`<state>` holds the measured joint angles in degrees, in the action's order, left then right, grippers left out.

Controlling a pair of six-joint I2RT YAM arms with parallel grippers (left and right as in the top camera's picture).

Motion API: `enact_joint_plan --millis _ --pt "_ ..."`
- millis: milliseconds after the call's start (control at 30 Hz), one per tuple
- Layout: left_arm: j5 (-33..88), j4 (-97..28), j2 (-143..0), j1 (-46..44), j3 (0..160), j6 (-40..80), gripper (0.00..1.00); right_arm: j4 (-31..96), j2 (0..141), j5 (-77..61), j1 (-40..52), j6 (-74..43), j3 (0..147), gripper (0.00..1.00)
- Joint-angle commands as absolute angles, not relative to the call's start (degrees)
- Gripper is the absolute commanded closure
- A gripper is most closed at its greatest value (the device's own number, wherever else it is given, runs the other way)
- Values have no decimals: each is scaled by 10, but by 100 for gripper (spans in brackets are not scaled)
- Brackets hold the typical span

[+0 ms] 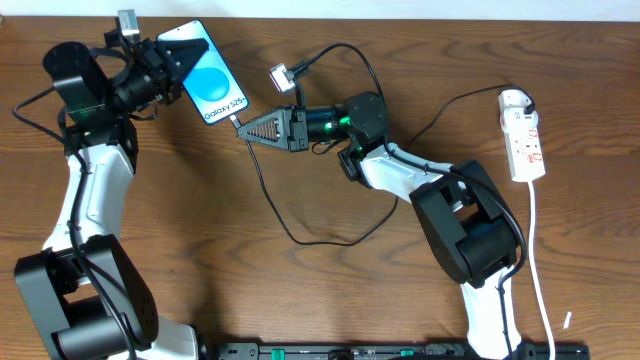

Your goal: Plug charger to phone and switch on socket

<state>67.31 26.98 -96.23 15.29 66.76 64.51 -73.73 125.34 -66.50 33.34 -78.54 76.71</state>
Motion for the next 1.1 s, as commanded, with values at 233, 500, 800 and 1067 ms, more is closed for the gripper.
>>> enact_joint_plan --millis 233,500,800,1067 --pt "675 275 -953 154 676 650 92 -739 1254 -650 337 -788 770 99" --pt "675 275 -953 154 676 650 92 -739 1254 -650 337 -788 770 99" --pt "675 275 -953 146 676 650 93 -737 1254 -646 338 -788 770 99" --pt "675 275 -953 146 676 650 92 -737 1254 -646 338 -788 770 99"
